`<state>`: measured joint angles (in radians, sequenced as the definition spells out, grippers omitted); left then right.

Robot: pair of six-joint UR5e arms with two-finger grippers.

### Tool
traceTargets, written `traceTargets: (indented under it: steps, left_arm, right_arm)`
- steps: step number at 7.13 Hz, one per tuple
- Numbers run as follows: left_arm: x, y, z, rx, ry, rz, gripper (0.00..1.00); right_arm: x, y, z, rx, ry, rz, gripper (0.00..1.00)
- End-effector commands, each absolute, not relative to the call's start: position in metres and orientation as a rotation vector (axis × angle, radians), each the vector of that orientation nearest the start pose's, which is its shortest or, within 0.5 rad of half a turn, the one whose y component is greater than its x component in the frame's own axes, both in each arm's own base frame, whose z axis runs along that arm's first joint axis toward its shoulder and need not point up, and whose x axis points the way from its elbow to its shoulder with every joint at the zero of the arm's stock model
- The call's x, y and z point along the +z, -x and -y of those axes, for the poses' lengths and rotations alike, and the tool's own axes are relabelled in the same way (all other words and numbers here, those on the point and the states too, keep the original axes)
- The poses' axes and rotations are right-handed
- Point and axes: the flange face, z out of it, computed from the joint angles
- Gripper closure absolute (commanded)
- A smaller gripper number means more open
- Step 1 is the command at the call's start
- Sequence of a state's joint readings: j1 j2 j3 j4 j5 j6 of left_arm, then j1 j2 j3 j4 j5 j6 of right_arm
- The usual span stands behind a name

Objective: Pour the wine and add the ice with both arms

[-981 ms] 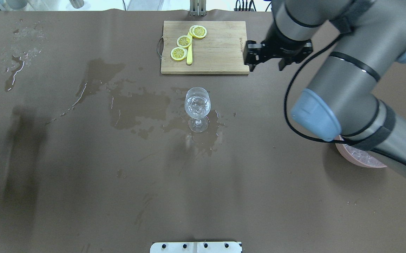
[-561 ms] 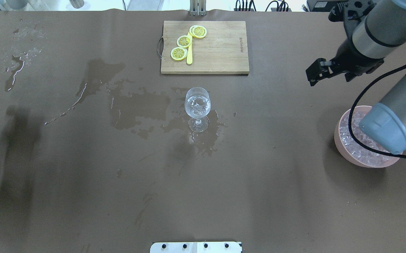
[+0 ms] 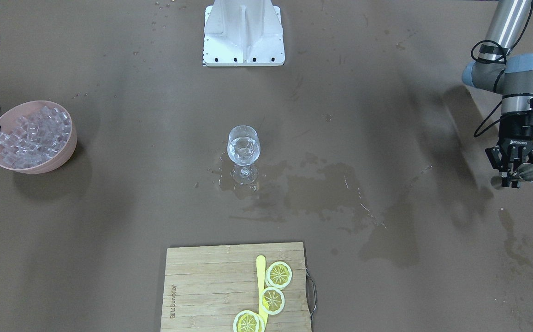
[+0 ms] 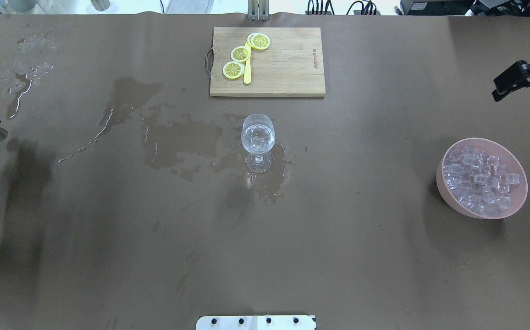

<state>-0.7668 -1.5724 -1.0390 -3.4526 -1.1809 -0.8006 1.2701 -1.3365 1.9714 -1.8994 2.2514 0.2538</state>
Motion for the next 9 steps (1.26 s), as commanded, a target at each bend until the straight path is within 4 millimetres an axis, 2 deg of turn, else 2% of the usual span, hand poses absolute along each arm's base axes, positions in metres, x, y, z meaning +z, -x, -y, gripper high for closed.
traceTargets:
  steps: [1, 2, 3, 5, 6, 7, 9]
  left_arm:
    - [0.707, -0.217, 0.435, -0.262, -1.152, -0.753, 1.00]
    - [0.707, -0.218, 0.435, -0.262, -1.150, -0.754, 1.00]
    - [0.707, -0.218, 0.435, -0.261, -1.150, -0.756, 1.00]
    - [0.707, -0.219, 0.434, -0.253, -1.151, -0.754, 1.00]
    - [0.707, -0.220, 0.433, -0.250, -1.152, -0.754, 1.00]
    - [0.706, -0.222, 0.434, -0.251, -1.154, -0.754, 0.79]
    - [0.706, -0.220, 0.436, -0.269, -1.170, -0.733, 0.56]
  right_arm:
    - [0.469, 0.010, 0.562, -0.197, -0.068, 0.769, 0.00]
    - [0.508, -0.017, 0.569, -0.226, -0.051, 0.777, 0.00]
    - [0.529, -0.034, 0.570, -0.232, -0.041, 0.771, 0.00]
    - [0.574, -0.044, 0.559, -0.234, -0.010, 0.778, 0.00]
    - [0.588, -0.047, 0.553, -0.227, -0.020, 0.780, 0.00]
    - [0.605, -0.048, 0.540, -0.219, 0.001, 0.780, 0.00]
    - [0.615, -0.056, 0.531, -0.190, 0.017, 0.775, 0.00]
